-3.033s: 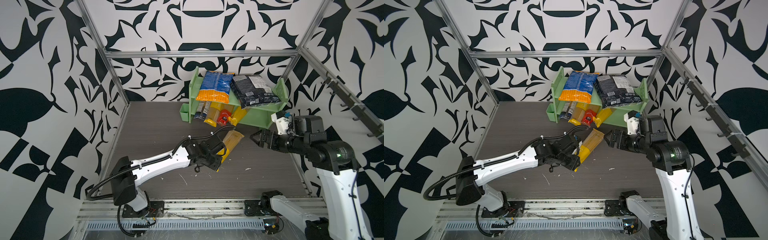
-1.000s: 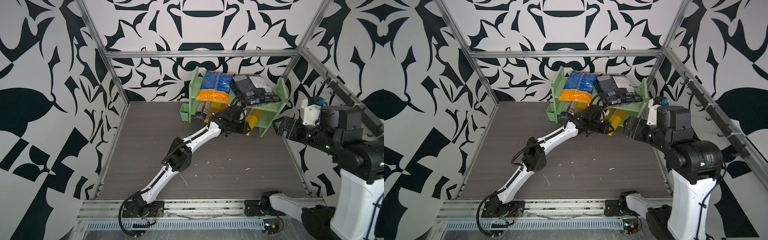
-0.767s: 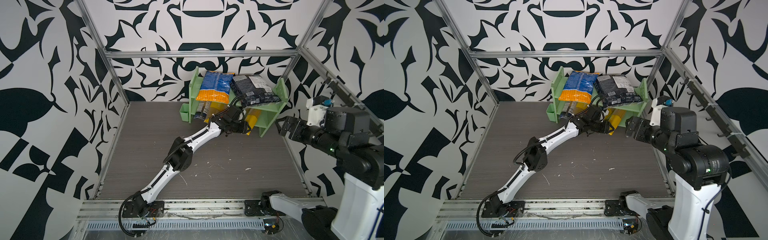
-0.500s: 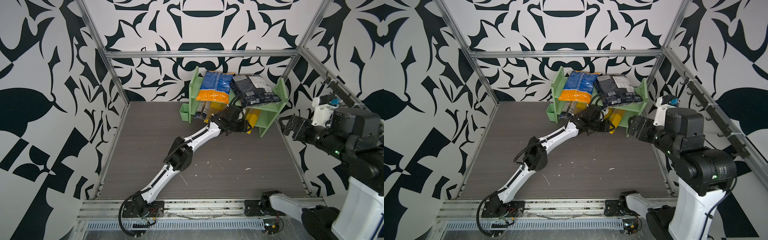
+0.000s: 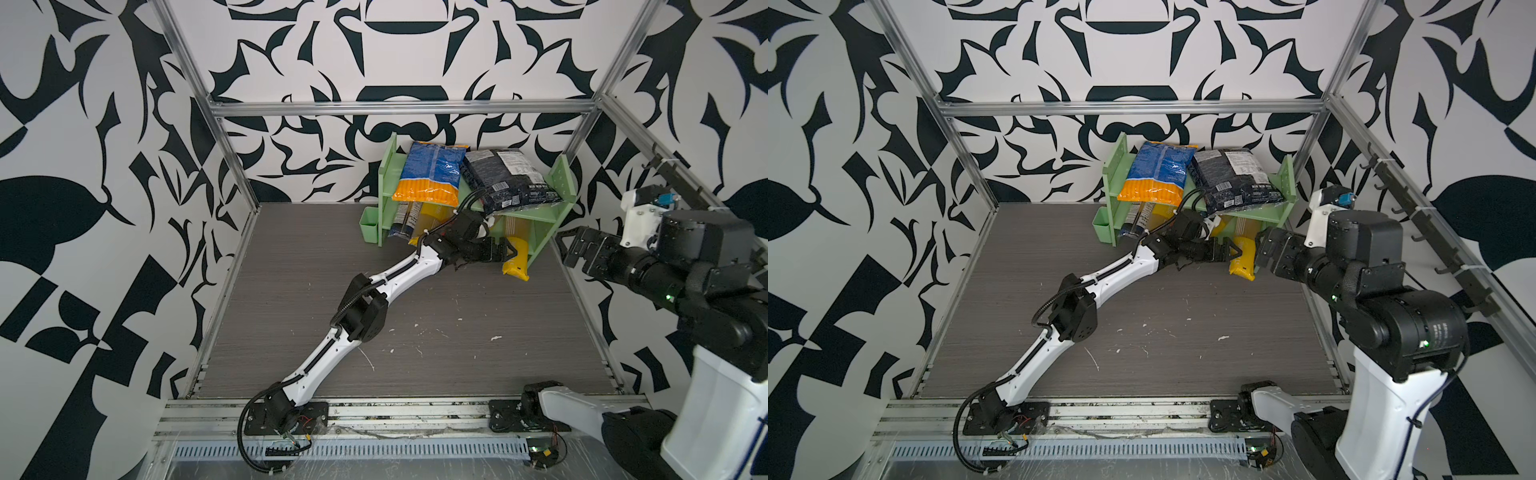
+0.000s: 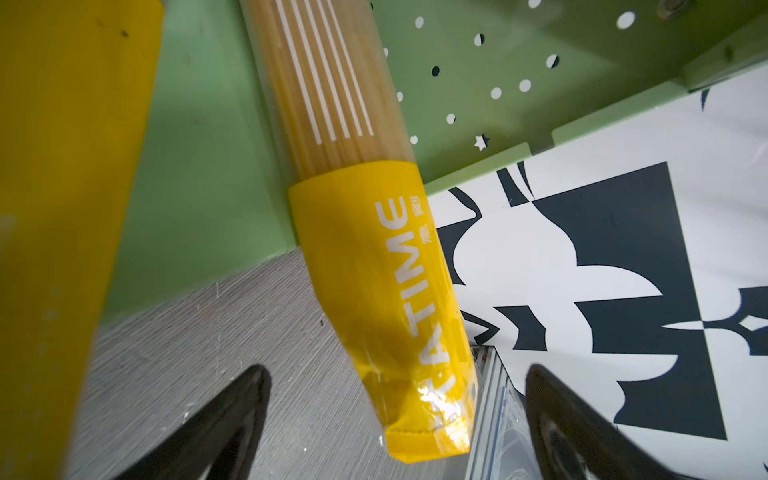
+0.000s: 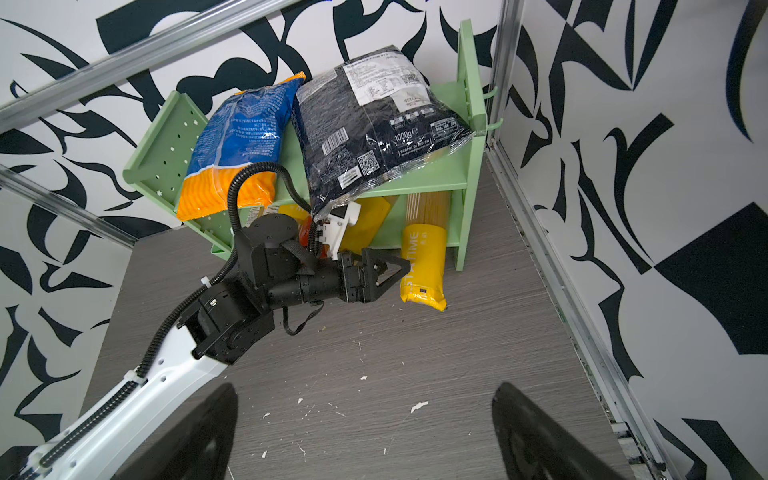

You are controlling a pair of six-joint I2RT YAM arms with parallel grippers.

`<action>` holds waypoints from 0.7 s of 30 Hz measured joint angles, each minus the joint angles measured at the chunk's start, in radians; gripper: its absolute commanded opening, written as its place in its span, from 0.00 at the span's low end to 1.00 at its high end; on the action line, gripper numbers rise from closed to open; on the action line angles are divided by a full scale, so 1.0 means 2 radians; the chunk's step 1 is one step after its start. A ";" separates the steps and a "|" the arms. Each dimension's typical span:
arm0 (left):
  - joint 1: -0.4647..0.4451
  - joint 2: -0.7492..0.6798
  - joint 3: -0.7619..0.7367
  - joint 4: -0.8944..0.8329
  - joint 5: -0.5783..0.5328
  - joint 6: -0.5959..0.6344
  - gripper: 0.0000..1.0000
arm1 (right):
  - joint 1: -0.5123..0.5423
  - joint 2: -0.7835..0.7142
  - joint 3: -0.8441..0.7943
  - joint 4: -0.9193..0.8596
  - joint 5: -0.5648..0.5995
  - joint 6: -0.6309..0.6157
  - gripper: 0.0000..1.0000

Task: Place and organize the pasta boxes and bags onto the shelf
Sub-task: 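Lower the yellow-banded pack beside the other packs on the lower tier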

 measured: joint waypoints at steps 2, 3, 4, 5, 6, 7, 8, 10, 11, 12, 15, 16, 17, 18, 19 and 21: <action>0.000 0.000 0.000 0.000 0.004 0.000 0.98 | 0.000 0.001 0.002 0.000 0.000 0.000 0.97; 0.001 0.000 0.000 0.000 0.005 0.000 0.98 | 0.000 0.001 0.002 0.000 0.000 0.000 0.97; 0.001 0.000 0.000 0.001 0.006 0.000 0.98 | 0.000 0.001 0.001 0.000 0.000 0.000 0.97; 0.001 0.000 0.000 0.001 0.007 0.000 0.98 | 0.000 0.001 0.001 0.000 0.000 0.000 0.97; 0.001 0.000 -0.001 0.002 0.009 0.000 0.98 | 0.000 0.001 0.001 0.000 0.000 0.000 0.97; 0.002 0.000 -0.003 0.004 0.010 0.001 0.98 | 0.000 0.000 0.000 0.000 0.000 0.000 0.97; 0.002 -0.001 -0.007 0.007 0.012 0.003 0.98 | 0.000 0.000 -0.002 0.000 0.000 0.000 0.97; 0.003 -0.007 -0.017 0.011 0.016 0.007 0.99 | 0.000 -0.001 -0.008 0.000 -0.002 0.000 0.97; 0.003 -0.010 -0.023 0.011 0.017 0.009 0.99 | 0.000 -0.002 -0.012 0.000 -0.003 0.000 0.97; 0.003 -0.014 -0.029 0.011 0.018 0.011 1.00 | 0.000 -0.002 -0.017 0.000 -0.005 0.001 0.97; 0.005 -0.027 -0.047 0.011 0.024 0.018 1.00 | 0.000 -0.003 -0.029 0.000 -0.011 0.002 0.97; 0.006 -0.031 -0.053 0.011 0.026 0.020 1.00 | 0.000 -0.003 -0.032 0.000 -0.012 0.002 0.97; 0.007 -0.033 -0.057 0.010 0.028 0.021 1.00 | 0.000 -0.003 -0.035 0.000 -0.014 0.003 0.97; 0.008 -0.037 -0.063 0.010 0.030 0.022 1.00 | 0.000 -0.003 -0.038 0.000 -0.015 0.004 0.96; 0.008 -0.041 -0.069 0.010 0.032 0.022 1.00 | 0.000 -0.003 -0.042 0.000 -0.016 0.005 0.95; 0.010 -0.049 -0.080 0.008 0.036 0.022 1.00 | 0.000 -0.005 -0.050 0.000 -0.019 0.008 0.90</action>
